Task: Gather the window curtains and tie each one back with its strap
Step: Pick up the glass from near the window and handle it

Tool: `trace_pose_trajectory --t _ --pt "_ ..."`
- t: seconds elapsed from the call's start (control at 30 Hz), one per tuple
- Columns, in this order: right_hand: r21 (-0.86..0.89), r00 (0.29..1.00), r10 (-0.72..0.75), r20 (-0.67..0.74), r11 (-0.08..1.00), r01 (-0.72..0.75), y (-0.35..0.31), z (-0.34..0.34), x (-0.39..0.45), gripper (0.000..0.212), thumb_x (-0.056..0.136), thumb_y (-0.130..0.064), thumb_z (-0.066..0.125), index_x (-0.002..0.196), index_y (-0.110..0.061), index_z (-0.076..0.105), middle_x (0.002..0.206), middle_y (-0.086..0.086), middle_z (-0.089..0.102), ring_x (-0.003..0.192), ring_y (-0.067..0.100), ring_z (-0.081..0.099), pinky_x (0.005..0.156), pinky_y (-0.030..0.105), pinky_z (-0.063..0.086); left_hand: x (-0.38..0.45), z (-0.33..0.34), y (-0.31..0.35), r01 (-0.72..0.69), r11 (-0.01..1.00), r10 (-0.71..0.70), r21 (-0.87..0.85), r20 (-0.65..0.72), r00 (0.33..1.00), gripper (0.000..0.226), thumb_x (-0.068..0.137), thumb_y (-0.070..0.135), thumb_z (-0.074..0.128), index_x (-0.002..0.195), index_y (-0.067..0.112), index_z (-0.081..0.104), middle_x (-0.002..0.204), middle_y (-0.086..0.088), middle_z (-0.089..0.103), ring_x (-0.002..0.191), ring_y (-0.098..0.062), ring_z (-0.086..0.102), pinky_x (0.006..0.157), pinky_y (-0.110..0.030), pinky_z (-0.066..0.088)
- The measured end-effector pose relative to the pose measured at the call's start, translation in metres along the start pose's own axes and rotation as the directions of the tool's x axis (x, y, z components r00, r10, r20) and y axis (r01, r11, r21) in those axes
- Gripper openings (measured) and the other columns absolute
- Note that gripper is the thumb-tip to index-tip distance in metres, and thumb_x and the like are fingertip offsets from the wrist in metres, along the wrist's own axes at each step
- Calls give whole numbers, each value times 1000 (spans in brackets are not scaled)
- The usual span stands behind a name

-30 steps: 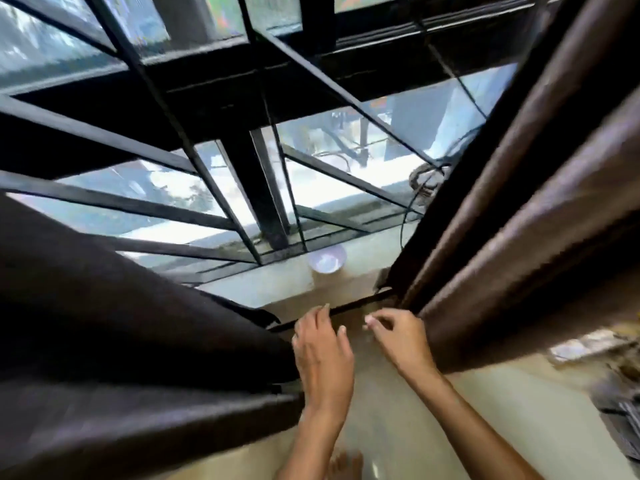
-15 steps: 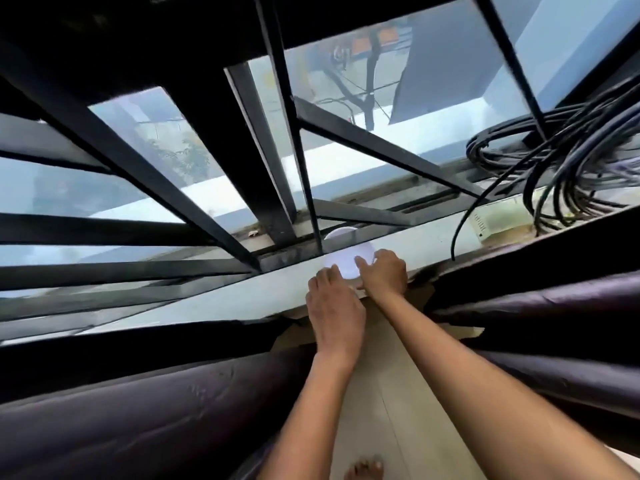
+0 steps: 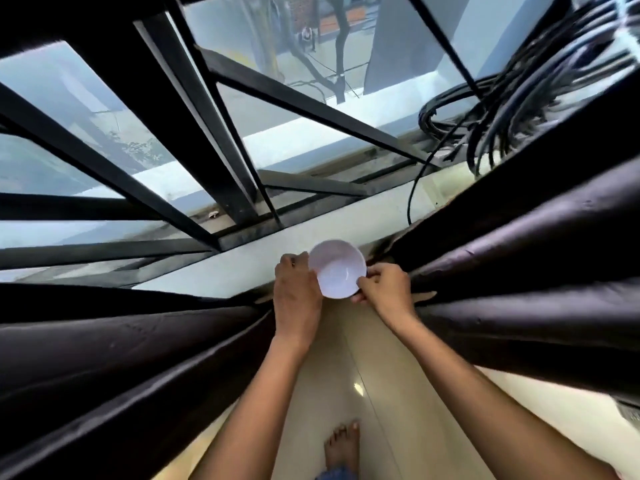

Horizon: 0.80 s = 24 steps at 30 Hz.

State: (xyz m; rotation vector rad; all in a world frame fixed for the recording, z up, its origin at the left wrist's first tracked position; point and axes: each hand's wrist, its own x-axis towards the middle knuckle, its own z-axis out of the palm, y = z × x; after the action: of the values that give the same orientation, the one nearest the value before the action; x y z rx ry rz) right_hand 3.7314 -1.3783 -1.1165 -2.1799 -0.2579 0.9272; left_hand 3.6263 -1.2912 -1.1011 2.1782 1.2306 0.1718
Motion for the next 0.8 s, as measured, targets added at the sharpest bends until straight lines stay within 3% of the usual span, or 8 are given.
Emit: trace_pose_trajectory --t 0.1,0.2,0.3,0.4,0.6,0.73,0.8 --pt "40 999 5 53 999 -7 20 -22 -41 10 84 0 57 89 -7 60 59 9 68 49 11 66 62 31 58 -36 -6 5 -6 995 3 -100 -38 999 18 91 7 49 100 5 64 100 -12 59 88 -21 52 68 -22 28" --pt "120 996 11 92 992 -22 41 -52 -94 11 85 2 56 89 -7 58 61 6 67 50 14 67 53 25 56 -90 -18 17 -42 985 29 -165 -81 996 10 89 8 57 90 5 67 87 -8 63 77 -17 53 61 -15 30" --pt "145 998 -31 47 989 24 64 -88 -151 8 84 2 59 88 -4 61 62 9 67 54 23 68 53 29 56 -148 -30 33 -74 975 58 -210 -79 995 11 87 11 64 88 5 72 82 -6 68 72 -13 57 63 -5 34" --pt "190 998 -56 -12 980 57 89 -130 -213 6 83 2 61 86 -3 63 61 7 67 51 21 67 50 25 53 -211 -35 61 -51 959 40 -278 -44 998 12 85 16 68 90 9 75 83 1 72 70 2 59 64 2 35" --pt "289 987 -21 -161 955 68 154 -227 -336 4 83 2 60 83 5 63 53 6 65 48 19 66 50 26 53 -330 -22 141 -82 898 112 -431 45 993 3 82 17 72 81 19 73 73 9 71 66 1 66 65 -13 51" --pt "347 951 44 -307 935 69 208 -294 -414 8 84 1 60 80 -3 65 55 12 66 51 23 66 52 28 54 -406 5 202 -202 867 281 -456 112 953 3 82 16 72 81 15 75 71 6 72 65 -5 68 63 -22 53" --pt "378 920 95 -380 924 61 236 -323 -447 12 84 1 62 76 -8 65 52 10 66 49 24 65 54 31 54 -441 22 228 -253 841 364 -478 155 919 4 82 16 72 81 13 74 69 9 70 63 -6 68 60 -20 52"
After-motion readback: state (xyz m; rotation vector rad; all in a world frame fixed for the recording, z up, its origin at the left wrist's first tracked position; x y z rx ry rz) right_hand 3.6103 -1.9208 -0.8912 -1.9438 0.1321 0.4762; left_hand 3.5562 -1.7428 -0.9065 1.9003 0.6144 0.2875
